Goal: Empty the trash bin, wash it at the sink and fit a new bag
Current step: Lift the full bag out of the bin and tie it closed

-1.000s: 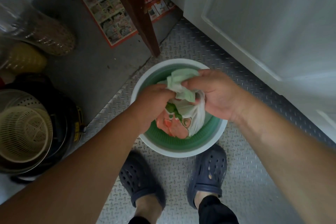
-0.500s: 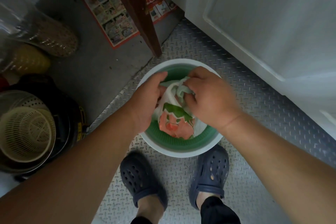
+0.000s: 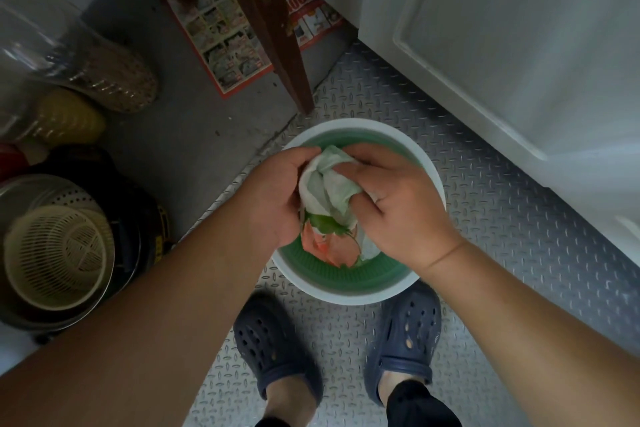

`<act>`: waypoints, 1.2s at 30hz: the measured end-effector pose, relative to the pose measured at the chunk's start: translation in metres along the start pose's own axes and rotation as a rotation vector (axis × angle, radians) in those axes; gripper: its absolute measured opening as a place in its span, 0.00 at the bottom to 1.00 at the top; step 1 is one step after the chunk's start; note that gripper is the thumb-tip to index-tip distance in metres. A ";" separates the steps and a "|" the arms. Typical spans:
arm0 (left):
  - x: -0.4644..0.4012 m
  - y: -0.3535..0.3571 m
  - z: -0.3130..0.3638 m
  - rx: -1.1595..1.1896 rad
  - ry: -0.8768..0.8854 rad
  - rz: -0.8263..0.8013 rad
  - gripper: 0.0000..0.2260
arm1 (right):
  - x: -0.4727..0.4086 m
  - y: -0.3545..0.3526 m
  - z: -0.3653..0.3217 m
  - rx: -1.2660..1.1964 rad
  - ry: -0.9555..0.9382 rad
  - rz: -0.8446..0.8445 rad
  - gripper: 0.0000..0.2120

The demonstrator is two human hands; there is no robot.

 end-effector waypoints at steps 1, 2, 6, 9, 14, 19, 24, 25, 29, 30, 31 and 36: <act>0.002 0.000 0.001 0.014 0.004 0.036 0.12 | 0.003 0.000 0.000 -0.084 0.050 0.058 0.16; 0.002 -0.002 0.002 0.025 0.020 0.092 0.11 | 0.006 0.000 -0.001 -0.200 0.121 0.127 0.15; 0.006 -0.013 0.007 -0.035 0.184 0.298 0.06 | 0.024 -0.005 0.003 -0.698 0.412 0.288 0.18; 0.011 -0.026 0.007 -0.142 0.304 0.403 0.07 | 0.044 -0.010 0.015 -0.737 0.608 0.331 0.16; 0.014 -0.051 -0.005 -0.161 0.321 0.556 0.07 | 0.075 -0.022 0.034 -0.802 0.868 0.433 0.12; 0.014 -0.055 -0.018 -0.103 0.328 0.600 0.06 | 0.083 -0.030 0.042 -0.836 0.993 0.520 0.07; 0.030 -0.040 -0.006 -0.070 0.444 0.470 0.07 | 0.052 -0.035 0.027 -0.810 0.870 0.491 0.05; 0.035 -0.035 -0.002 -0.072 0.464 0.419 0.09 | 0.042 -0.032 0.020 -0.817 0.811 0.422 0.05; 0.046 -0.010 0.006 -0.139 0.519 0.293 0.15 | 0.002 -0.006 -0.008 -0.608 0.653 0.037 0.06; 0.047 -0.004 0.006 -0.151 0.523 0.278 0.13 | -0.005 0.002 -0.014 -0.532 0.605 -0.032 0.06; 0.049 0.000 0.006 -0.168 0.524 0.268 0.10 | -0.010 0.009 -0.018 -0.445 0.554 -0.079 0.10; 0.047 0.003 0.002 -0.233 0.481 0.223 0.09 | -0.024 0.025 -0.024 -0.217 0.504 -0.119 0.08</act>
Point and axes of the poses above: each hand's wrist, its own x-axis away from the middle knuckle, its own y-axis out of the palm, z = x × y, the point moved 1 cm from there along -x, towards the middle knuckle, and after that the axes turned 6 degrees about -x, right-handed, at the moved point
